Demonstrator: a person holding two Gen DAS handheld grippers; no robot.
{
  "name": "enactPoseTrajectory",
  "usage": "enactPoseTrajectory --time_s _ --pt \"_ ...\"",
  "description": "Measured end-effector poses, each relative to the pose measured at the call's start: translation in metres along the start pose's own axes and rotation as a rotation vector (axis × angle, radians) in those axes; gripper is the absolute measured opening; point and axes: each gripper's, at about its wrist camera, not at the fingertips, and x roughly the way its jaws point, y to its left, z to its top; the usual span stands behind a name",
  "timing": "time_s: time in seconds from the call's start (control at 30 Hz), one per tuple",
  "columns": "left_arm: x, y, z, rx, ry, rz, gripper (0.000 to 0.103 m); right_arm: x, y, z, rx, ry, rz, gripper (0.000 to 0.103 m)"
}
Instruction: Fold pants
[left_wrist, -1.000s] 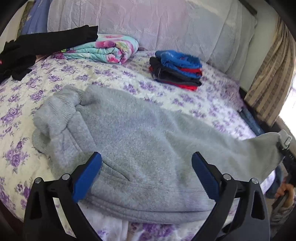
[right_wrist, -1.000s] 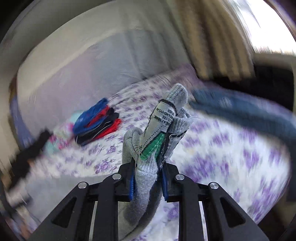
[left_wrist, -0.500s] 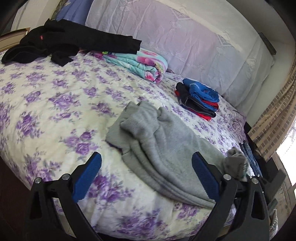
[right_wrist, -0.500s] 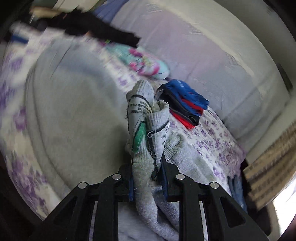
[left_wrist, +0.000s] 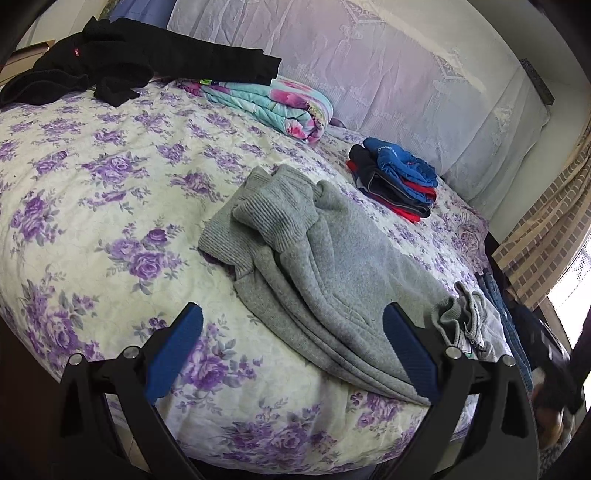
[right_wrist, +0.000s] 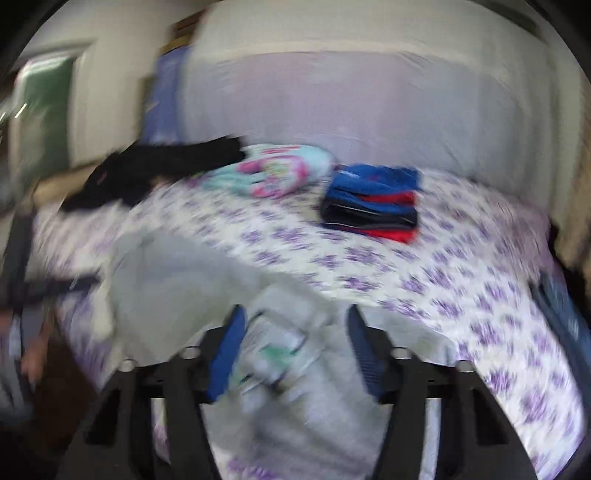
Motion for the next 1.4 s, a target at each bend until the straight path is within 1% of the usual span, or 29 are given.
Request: enactPoseTrajectory --time_s 0.03,0.07,0.1,0.17,0.2,0.23,0.3,0.33,0.37,0.4,0.43,0.47,0.5,0.53,0.57,0.6,0.63,0.67,0.73,0.8,1.0,1.03,1.1,1.13,1.17,1.2,1.27,1.3,1.4 --pt "0.001 -0.001 -0.001 0.002 0.002 0.0 0.096 0.012 -0.007 0.003 0.026 0.026 -0.03 0.047" --pt "0.002 -0.003 -0.001 0.006 0.005 0.001 0.096 0.022 -0.006 0.001 0.02 0.046 -0.043 0.047" --pt "0.003 -0.005 -0.002 0.012 0.008 0.005 0.096 0.031 0.0 -0.003 0.0 0.065 -0.065 0.047" --pt "0.006 -0.009 -0.004 0.031 0.018 0.021 0.096 0.051 0.018 -0.021 -0.074 0.133 -0.105 0.048" --pt "0.008 -0.009 -0.004 0.035 0.023 0.025 0.096 0.063 0.022 -0.03 -0.083 0.17 -0.106 0.049" --pt "0.01 -0.01 -0.005 0.037 0.03 0.027 0.096 0.076 0.021 -0.041 -0.052 0.211 -0.082 0.049" --pt "0.013 -0.011 -0.007 0.039 0.039 0.028 0.096 0.083 0.021 -0.049 -0.02 0.178 -0.073 0.05" --pt "0.014 -0.012 -0.007 0.039 0.043 0.03 0.096 0.079 0.021 -0.045 -0.026 0.183 -0.068 0.05" --pt "0.016 -0.011 -0.007 0.038 0.049 0.032 0.096 0.074 0.02 -0.042 -0.026 0.169 -0.066 0.05" --pt "0.018 -0.011 -0.007 0.036 0.054 0.032 0.096 0.065 0.02 -0.038 -0.023 0.126 -0.072 0.051" --pt "0.02 -0.01 -0.007 0.033 0.056 0.032 0.096 0.051 0.022 -0.034 -0.029 0.072 -0.085 0.056" --pt "0.021 -0.01 -0.006 0.03 0.056 0.033 0.096 0.047 0.024 -0.032 -0.044 0.044 -0.088 0.06" --pt "0.023 -0.01 -0.005 0.025 0.056 0.032 0.096 0.045 0.025 -0.032 -0.063 0.037 -0.085 0.068" --pt "0.025 -0.01 -0.004 0.021 0.056 0.032 0.096 0.052 0.029 -0.034 -0.089 0.075 -0.067 0.074" --pt "0.027 -0.011 -0.002 0.02 0.056 0.028 0.096 0.07 0.031 -0.039 -0.103 0.16 -0.036 0.076" --pt "0.029 -0.011 0.0 0.021 0.056 0.025 0.096 0.084 0.03 -0.048 -0.096 0.218 -0.023 0.077" --pt "0.032 -0.012 0.003 0.021 0.056 0.02 0.096 0.085 0.028 -0.055 -0.082 0.175 -0.023 0.079" --pt "0.035 -0.012 0.005 0.021 0.058 0.014 0.096 0.085 0.027 -0.057 -0.075 0.163 -0.021 0.079" --pt "0.044 -0.01 0.011 0.002 0.068 0.006 0.096 0.083 0.027 -0.054 -0.065 0.169 -0.018 0.079" --pt "0.051 -0.004 0.018 -0.044 0.077 -0.023 0.096 0.083 0.025 -0.054 -0.065 0.165 -0.009 0.079" --pt "0.056 0.013 0.033 -0.166 0.043 -0.12 0.095 0.083 0.025 -0.055 -0.064 0.16 -0.008 0.079" --pt "0.058 0.016 0.036 -0.18 0.042 -0.129 0.093 0.083 0.025 -0.055 -0.063 0.159 -0.008 0.079" --pt "0.061 0.022 0.04 -0.21 0.035 -0.113 0.069 0.083 0.023 -0.055 -0.064 0.159 -0.006 0.079" --pt "0.064 0.028 0.042 -0.233 0.046 -0.12 0.053 0.083 0.023 -0.055 -0.063 0.159 -0.006 0.079" --pt "0.067 0.032 0.042 -0.259 0.057 -0.157 0.044 0.083 0.024 -0.055 -0.062 0.159 -0.006 0.079" --pt "0.067 0.035 0.042 -0.272 0.061 -0.181 0.042 0.083 0.024 -0.055 -0.06 0.16 -0.006 0.079" --pt "0.061 0.029 0.041 -0.241 0.045 -0.172 0.036 0.083 0.025 -0.056 -0.061 0.158 -0.008 0.08" --pt "0.057 0.025 0.041 -0.221 0.03 -0.162 0.035 0.083 0.025 -0.055 -0.06 0.157 -0.005 0.08" --pt "0.042 0.006 0.044 -0.148 -0.018 -0.137 0.033 0.075 0.02 -0.05 -0.024 0.137 0.07 0.092"
